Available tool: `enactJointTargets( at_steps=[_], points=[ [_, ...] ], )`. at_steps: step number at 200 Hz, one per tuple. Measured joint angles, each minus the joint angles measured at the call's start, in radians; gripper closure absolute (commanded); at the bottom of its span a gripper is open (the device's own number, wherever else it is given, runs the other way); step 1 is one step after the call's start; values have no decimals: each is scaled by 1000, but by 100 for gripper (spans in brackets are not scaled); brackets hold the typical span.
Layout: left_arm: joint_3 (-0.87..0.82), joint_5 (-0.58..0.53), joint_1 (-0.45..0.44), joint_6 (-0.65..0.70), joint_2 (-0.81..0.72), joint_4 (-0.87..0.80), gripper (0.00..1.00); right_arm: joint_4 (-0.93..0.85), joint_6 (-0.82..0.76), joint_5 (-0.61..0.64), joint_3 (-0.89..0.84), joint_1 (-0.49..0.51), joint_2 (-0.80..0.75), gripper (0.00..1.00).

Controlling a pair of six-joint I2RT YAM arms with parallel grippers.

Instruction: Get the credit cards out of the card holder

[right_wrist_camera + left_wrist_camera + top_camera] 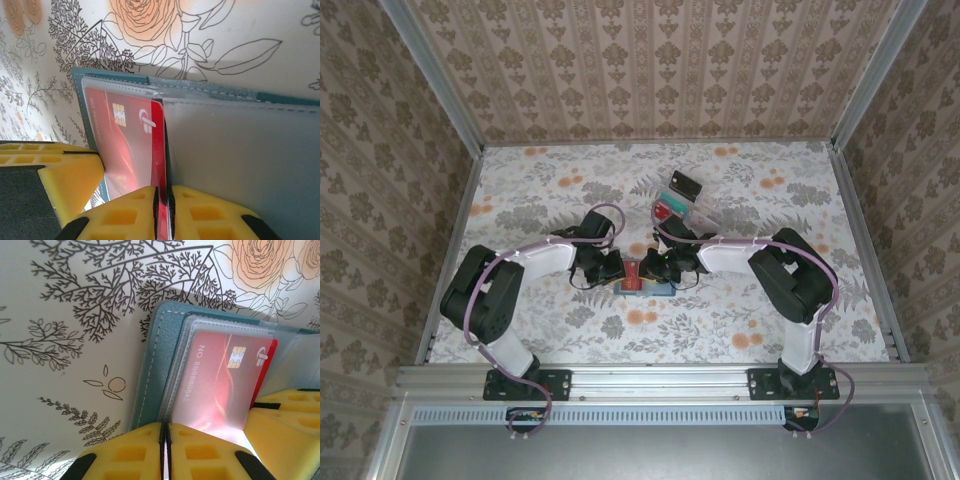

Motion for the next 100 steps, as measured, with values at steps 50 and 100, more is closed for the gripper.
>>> enactJointTargets(
  at_steps=[50, 100],
  points=[
    [0, 1, 1, -4, 2, 1, 89, 64, -4, -35, -31, -11, 0, 85],
    [2, 1, 2, -14, 2, 0, 89, 85, -21, -45, -42, -20, 0, 97]
  ],
)
